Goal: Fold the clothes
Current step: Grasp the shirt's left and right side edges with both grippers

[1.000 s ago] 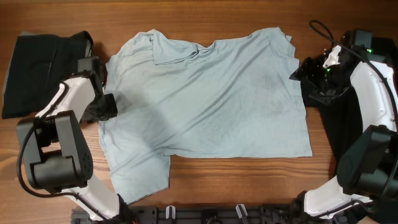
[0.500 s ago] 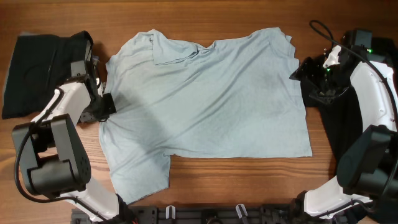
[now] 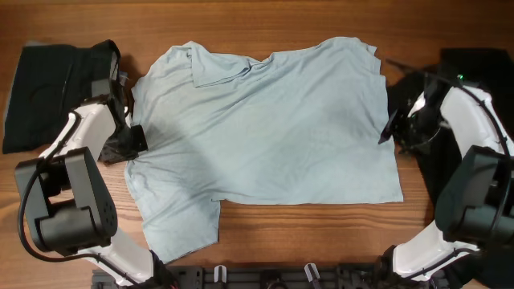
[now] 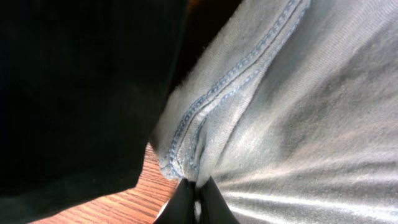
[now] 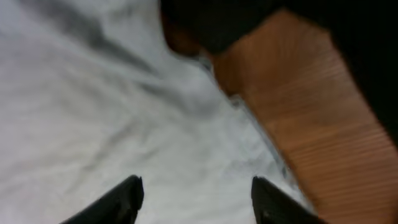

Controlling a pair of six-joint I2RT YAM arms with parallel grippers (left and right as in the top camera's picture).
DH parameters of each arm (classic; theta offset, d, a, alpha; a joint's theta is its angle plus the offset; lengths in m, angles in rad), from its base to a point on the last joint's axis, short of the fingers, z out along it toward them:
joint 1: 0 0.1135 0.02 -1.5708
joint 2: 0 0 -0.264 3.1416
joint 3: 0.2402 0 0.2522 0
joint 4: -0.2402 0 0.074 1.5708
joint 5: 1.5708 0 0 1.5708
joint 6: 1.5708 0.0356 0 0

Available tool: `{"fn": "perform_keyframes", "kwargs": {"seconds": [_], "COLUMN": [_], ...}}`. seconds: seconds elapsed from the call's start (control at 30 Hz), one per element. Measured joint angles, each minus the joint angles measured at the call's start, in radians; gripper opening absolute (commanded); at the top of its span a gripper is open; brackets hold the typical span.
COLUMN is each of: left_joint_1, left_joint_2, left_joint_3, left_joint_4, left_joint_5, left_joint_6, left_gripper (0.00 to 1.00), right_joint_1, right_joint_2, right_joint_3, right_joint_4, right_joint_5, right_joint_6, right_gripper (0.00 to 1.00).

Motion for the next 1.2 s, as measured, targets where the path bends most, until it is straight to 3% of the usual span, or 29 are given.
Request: {"fn": "perform_keyframes", "kwargs": {"seconds": [0.17,0.37,0.7,0.73,0.8,0.83,0.87,0.9,1.07,1.1,1.17,1.2], "left_joint_1": [0.000,0.000,0.000,0.000,0.000,0.000,0.000,0.000,0.000,0.000,0.000,0.000], "left_joint_2": [-0.001,-0.001,-0.001,-0.001,-0.001,-0.001,-0.001,-0.001,-0.001,-0.001,-0.001,-0.001], "left_joint_3": [0.000,0.000,0.000,0.000,0.000,0.000,0.000,0.000,0.000,0.000,0.000,0.000], "left_joint_4": [0.009,0.011,0.012,0.012,0.012,0.012,0.012,0.012,0.012,0.012,0.012,0.012], "left_joint_5": [-0.007,-0.007,-0.007,-0.007,-0.007,-0.007,-0.007,-0.007,-0.007,-0.007,-0.007,-0.007], "left_joint_6": [0.000,0.000,0.000,0.000,0.000,0.000,0.000,0.000,0.000,0.000,0.000,0.000], "left_gripper": [0.04,0.04,0.04,0.04,0.04,0.04,0.04,0.04,0.04,0.04,0.04,0.04], "right_joint_1": [0.000,0.000,0.000,0.000,0.000,0.000,0.000,0.000,0.003,0.003,0.003,0.003], "right_joint_2": [0.005,0.006,0.005,0.005,-0.003,-0.003,-0.003,-0.004,-0.008,-0.008,-0.009,-0.009], "right_joint_3": [-0.084,-0.086,-0.166,-0.169,-0.183,-0.186,-0.188,-0.188,-0.190,-0.190,-0.190,-0.193], "right_joint_4": [0.230,0.256,0.369,0.401,0.418,0.418,0.411,0.392,0.368,0.363,0.349,0.344], "right_joint_5": [0.041,0.045,0.037,0.034,0.034,0.032,0.029,0.024,0.006,0.006,0.007,0.007], "right_joint_6": [-0.023,-0.088,-0.185,-0.200,-0.213,-0.232,-0.244,-0.263,-0.314,-0.314,-0.322,-0.326], "right_gripper": [0.52,0.57,0.48,0.46,0.31,0.29,0.34,0.45,0.42,0.37,0.08,0.04]}}
